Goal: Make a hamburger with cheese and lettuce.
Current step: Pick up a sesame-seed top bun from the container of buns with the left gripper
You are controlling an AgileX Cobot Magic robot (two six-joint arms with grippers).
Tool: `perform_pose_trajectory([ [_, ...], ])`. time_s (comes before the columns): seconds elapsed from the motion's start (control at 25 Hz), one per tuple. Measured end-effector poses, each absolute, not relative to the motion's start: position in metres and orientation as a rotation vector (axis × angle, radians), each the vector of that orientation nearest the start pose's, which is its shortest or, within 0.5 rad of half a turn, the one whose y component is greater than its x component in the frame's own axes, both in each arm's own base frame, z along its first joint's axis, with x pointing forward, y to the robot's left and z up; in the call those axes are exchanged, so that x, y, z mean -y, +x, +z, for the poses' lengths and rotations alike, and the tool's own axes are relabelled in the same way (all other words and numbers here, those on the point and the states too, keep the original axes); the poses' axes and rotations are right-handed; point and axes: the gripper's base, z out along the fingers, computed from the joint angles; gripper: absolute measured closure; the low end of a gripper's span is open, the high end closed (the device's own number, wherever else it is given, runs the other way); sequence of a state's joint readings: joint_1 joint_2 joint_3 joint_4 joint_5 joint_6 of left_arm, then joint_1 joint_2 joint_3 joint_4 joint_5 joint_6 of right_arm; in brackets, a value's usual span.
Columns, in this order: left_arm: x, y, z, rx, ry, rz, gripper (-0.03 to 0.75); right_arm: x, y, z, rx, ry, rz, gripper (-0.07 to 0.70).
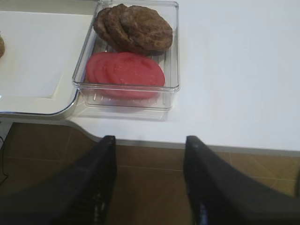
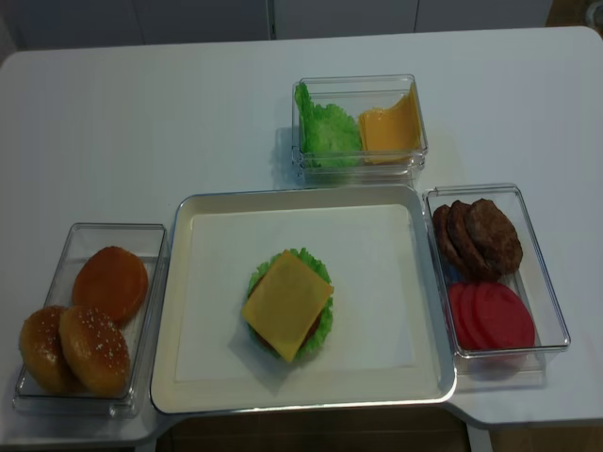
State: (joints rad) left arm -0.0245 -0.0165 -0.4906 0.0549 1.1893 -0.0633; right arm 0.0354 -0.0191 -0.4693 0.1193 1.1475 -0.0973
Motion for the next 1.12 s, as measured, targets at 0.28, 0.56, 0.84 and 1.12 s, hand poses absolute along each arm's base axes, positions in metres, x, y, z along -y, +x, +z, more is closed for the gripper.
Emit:
perform_pose_trajectory([
  [0.28, -0.0049, -0.0122, 0.2646, -2.164, -0.049, 0.016, 0.301, -0.0096, -0.0089, 0.2623, -2.133, -0.153, 0.109, 0.260],
  [0.56, -0.0049, -0.0122, 0.2646, -2.164, -0.049, 0.016, 0.301, -0.0096, -0.0089, 0.2623, -2.133, -0.153, 0.109, 0.260],
  [0.84, -0.0049, -0.0122, 0.2646, -2.164, -0.049, 0.016, 0.301, -0.0096, -0.0089, 0.2623, -2.133, -0.151, 0.110, 0.260],
  [1.12, -0.0049, -0.0122, 0.2646, -2.164, -0.049, 0.016, 0.301, -0.0096, -0.0089, 0.2623, -2.133, -0.151, 0.110, 0.260],
])
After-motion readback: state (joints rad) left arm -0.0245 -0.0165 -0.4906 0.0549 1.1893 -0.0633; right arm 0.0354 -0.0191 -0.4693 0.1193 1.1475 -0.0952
